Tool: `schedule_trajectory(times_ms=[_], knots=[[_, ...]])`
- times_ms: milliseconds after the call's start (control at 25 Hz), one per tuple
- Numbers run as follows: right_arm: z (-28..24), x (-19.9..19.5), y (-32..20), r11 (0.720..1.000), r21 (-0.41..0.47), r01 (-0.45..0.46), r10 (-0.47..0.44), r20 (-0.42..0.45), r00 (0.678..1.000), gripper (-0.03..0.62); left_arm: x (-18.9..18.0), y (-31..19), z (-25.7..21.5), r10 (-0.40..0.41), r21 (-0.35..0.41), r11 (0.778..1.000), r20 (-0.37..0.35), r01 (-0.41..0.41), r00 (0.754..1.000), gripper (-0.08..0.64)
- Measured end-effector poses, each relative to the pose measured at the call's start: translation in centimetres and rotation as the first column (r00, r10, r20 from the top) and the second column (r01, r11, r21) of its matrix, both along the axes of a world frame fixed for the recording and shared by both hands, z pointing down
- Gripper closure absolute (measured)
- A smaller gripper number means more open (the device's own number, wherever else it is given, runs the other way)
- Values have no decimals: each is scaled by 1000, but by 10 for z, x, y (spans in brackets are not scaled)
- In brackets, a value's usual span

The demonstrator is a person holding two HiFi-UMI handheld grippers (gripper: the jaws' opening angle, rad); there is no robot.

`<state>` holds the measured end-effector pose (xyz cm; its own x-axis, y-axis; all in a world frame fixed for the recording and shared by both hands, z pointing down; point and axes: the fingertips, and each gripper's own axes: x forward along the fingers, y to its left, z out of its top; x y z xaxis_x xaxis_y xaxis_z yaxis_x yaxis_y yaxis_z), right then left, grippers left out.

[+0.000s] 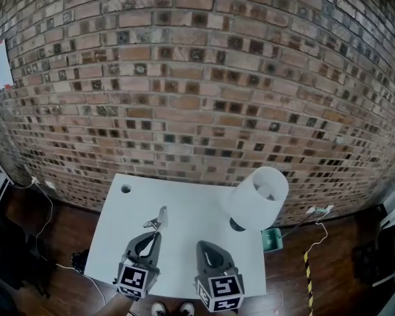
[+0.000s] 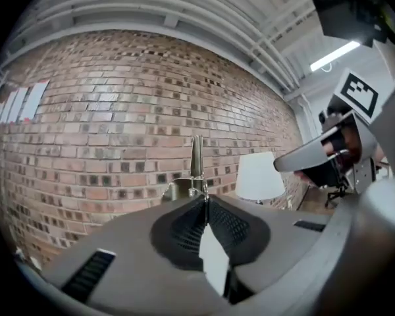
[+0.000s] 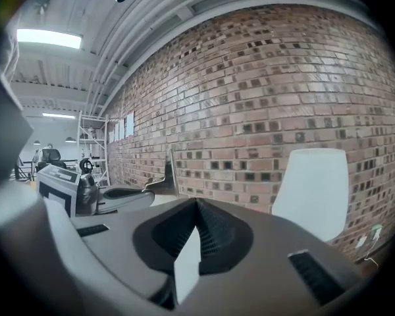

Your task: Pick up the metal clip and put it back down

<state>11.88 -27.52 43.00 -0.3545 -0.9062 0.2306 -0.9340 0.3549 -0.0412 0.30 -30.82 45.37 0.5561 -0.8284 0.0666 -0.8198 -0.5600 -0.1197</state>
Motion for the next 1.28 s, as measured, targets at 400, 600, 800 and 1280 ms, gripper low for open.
schedule_trajectory(times_ms=[400, 600, 800, 1280], knots=[[1, -5, 16, 1000, -4, 13, -13, -10, 1000, 601, 8, 31, -3, 15, 18, 1000, 32, -15, 999, 549], [2, -6, 19, 1000, -7, 14, -14, -9, 1000, 601, 11, 32, -2, 31, 14, 999, 27, -32, 999, 551], [6, -6, 20, 1000, -12, 13, -13, -5, 1000, 601, 15, 35, -4, 46, 7, 999, 13, -46, 999, 549], [17, 1, 22, 999, -39, -7, 7, 1, 1000, 601, 14, 13, 28, 40, -174, 981, -283, -92, 958, 549]])
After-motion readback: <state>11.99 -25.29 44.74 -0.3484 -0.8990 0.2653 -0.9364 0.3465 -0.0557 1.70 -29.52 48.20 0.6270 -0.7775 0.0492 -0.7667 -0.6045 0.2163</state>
